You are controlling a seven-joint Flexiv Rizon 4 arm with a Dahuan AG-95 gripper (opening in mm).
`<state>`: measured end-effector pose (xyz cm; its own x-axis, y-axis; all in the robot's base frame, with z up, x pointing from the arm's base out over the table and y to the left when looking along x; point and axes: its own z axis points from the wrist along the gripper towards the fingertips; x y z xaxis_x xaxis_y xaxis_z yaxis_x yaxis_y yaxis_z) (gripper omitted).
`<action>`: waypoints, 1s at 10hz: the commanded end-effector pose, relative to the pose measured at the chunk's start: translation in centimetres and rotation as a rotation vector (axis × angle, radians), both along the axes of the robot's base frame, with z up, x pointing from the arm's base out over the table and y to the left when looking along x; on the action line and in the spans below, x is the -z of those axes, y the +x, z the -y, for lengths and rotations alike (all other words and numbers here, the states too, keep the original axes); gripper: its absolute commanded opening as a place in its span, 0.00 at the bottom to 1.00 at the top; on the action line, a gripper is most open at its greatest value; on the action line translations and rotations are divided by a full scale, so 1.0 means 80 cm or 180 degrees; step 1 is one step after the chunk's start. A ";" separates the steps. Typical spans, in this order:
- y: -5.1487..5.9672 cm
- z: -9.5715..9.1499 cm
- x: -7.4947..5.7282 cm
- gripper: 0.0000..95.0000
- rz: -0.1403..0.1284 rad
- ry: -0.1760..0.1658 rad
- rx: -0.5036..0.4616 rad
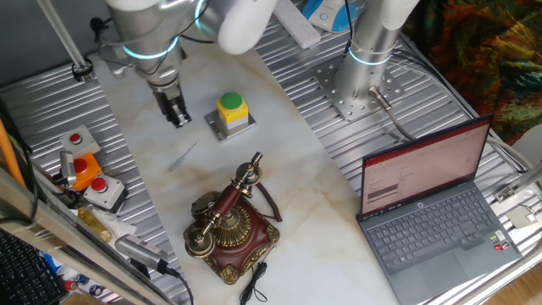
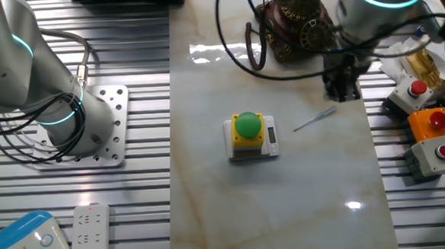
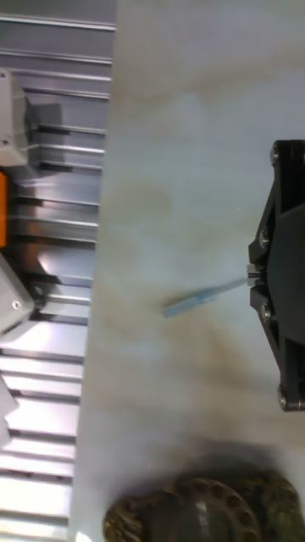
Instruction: Dial a number on an old rotary phone
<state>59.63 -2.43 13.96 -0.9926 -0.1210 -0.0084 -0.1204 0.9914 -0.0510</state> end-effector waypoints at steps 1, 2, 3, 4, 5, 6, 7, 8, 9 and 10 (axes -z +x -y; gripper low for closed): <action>0.006 0.011 0.006 0.00 0.0024 0.0028 -0.0034; 0.009 0.014 0.007 0.00 0.0026 0.0025 -0.0045; 0.010 0.015 0.008 0.00 0.0026 0.0027 -0.0046; 0.011 0.015 0.012 0.00 0.0038 0.0030 -0.0038; 0.012 0.015 0.016 0.00 0.0040 0.0045 -0.0030; 0.013 0.015 0.024 0.00 0.0067 0.0038 -0.0013; 0.016 0.015 0.033 0.00 0.0074 0.0028 -0.0001; 0.018 0.015 0.037 0.00 0.0078 0.0028 0.0002; 0.020 0.014 0.043 0.00 0.0082 0.0029 -0.0015; 0.020 0.014 0.048 0.00 0.0089 0.0026 -0.0015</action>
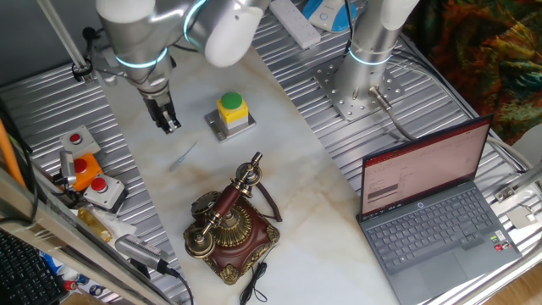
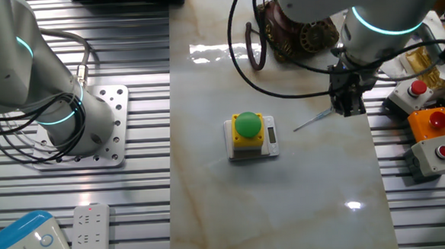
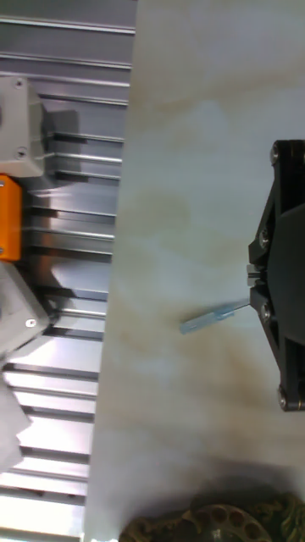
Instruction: Dial a number on an old rotary phone
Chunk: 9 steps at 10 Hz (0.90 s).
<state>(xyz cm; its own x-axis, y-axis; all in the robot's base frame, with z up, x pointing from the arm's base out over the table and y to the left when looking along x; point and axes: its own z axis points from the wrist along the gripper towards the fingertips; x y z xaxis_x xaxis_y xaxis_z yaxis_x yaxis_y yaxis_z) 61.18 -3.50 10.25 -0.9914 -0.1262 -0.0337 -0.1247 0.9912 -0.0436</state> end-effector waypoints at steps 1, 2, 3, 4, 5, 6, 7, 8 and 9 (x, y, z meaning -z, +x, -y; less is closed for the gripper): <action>0.003 -0.002 0.012 0.00 0.0040 -0.0004 0.0012; 0.005 -0.006 0.020 0.00 0.0054 -0.0008 0.0015; 0.009 -0.013 0.027 0.00 0.0064 -0.0016 0.0029; 0.013 -0.020 0.034 0.00 0.0070 -0.0017 0.0031; 0.015 -0.024 0.038 0.00 0.0069 -0.0021 0.0026; 0.017 -0.025 0.040 0.00 0.0075 -0.0021 -0.0015; 0.019 -0.026 0.043 0.00 0.0077 -0.0002 -0.0058; 0.020 -0.026 0.045 0.00 0.0080 -0.0003 -0.0072; 0.021 -0.030 0.052 0.00 0.0086 0.0003 -0.0128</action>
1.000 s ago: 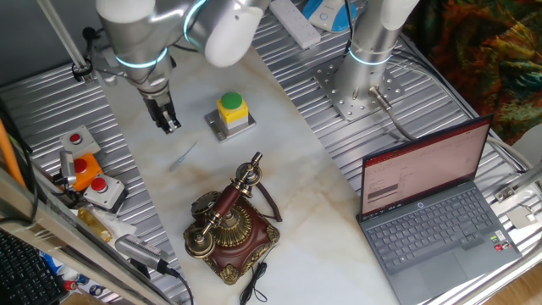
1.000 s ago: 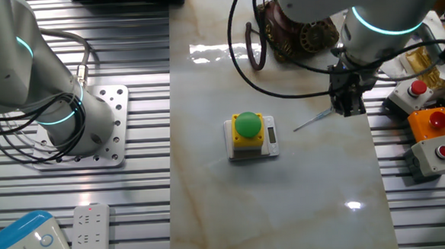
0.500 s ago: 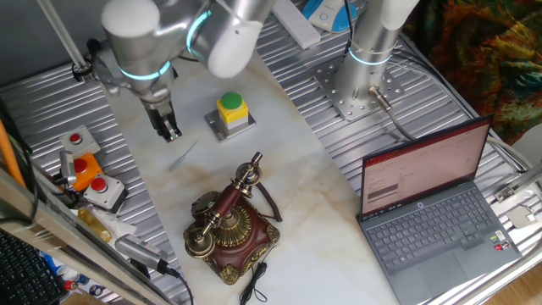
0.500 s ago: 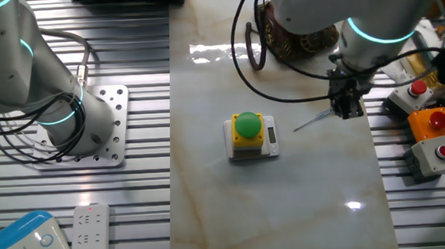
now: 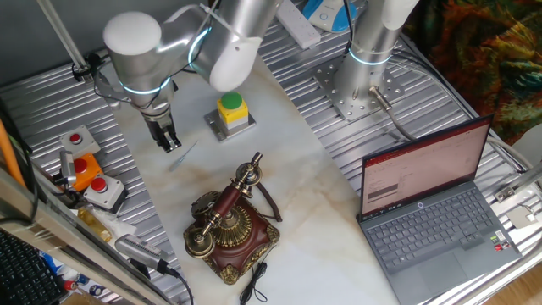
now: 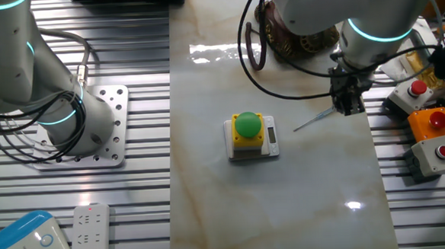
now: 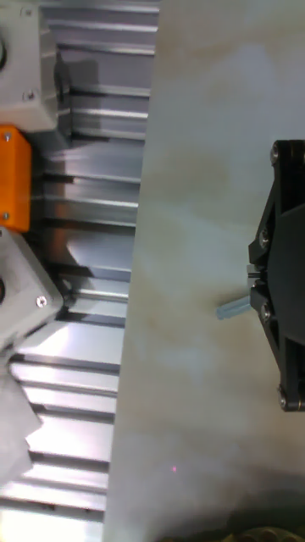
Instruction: Dial a number on an old rotary phone
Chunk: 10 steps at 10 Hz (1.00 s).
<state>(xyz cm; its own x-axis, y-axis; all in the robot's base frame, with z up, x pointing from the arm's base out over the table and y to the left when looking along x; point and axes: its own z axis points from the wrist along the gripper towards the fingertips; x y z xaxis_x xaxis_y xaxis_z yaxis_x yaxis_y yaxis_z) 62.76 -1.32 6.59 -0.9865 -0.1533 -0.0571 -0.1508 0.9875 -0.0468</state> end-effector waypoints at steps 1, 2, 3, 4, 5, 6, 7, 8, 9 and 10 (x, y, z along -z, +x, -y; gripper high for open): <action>0.000 -0.005 0.009 0.00 0.0008 -0.0001 -0.0078; 0.000 -0.010 0.014 0.00 0.0003 -0.0001 -0.0073; -0.002 -0.014 0.019 0.00 0.0004 -0.0004 -0.0072; -0.003 -0.015 0.020 0.00 0.0000 0.0011 -0.0084; -0.003 -0.015 0.021 0.00 -0.0013 -0.0005 -0.0109; -0.004 -0.016 0.021 0.00 -0.0004 0.0007 -0.0130; -0.005 -0.016 0.022 0.00 0.0014 0.0013 -0.0154; -0.006 -0.017 0.023 0.00 0.0014 0.0007 -0.0171; -0.008 -0.017 0.023 0.00 -0.0006 0.0012 -0.0133; -0.008 -0.017 0.024 0.00 -0.0012 0.0031 -0.0029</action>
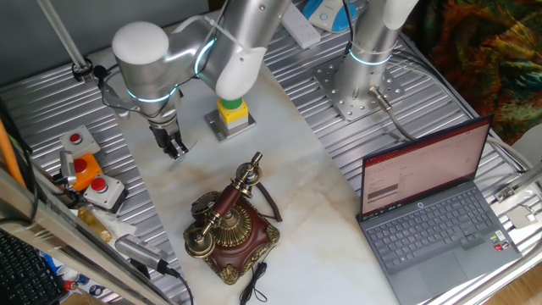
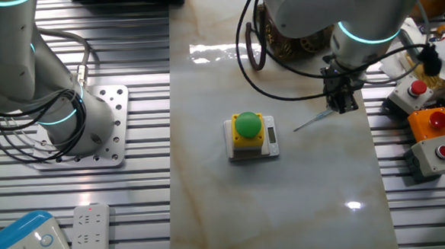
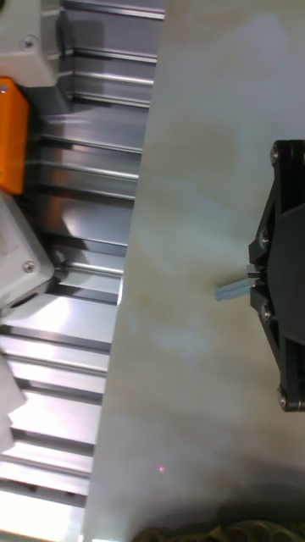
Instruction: Dial a number on an old rotary phone
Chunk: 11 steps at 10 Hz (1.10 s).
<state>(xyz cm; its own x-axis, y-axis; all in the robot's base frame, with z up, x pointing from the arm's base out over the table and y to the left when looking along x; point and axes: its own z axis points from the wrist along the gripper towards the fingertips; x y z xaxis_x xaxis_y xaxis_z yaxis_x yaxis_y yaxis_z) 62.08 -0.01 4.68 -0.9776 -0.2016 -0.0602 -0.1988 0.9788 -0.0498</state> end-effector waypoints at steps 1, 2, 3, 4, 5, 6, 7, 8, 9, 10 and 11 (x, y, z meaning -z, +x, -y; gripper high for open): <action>0.000 -0.001 0.000 0.00 -0.0018 0.0066 0.0208; -0.001 -0.001 0.001 0.00 0.0001 0.0065 0.0151; -0.002 -0.001 0.001 0.00 -0.0008 0.0052 0.0150; -0.003 -0.001 0.001 0.00 -0.0036 -0.0032 0.0149; -0.007 -0.003 0.003 0.00 0.0005 -0.0004 0.0127; -0.011 -0.006 0.006 0.00 0.0035 -0.0028 0.0167; -0.015 -0.010 0.009 0.00 0.0032 -0.0026 0.0205; -0.017 -0.013 0.010 0.00 0.0047 -0.0035 0.0202; -0.018 -0.014 0.011 0.00 0.0048 -0.0025 0.0183; -0.018 -0.014 0.011 0.00 0.0049 -0.0033 0.0172; -0.019 -0.014 0.011 0.00 0.0064 -0.0045 0.0150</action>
<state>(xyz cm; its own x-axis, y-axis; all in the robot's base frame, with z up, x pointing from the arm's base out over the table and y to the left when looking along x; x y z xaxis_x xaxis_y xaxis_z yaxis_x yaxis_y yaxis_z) 60.58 1.20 3.97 -0.9849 -0.1580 -0.0706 -0.1538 0.9862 -0.0605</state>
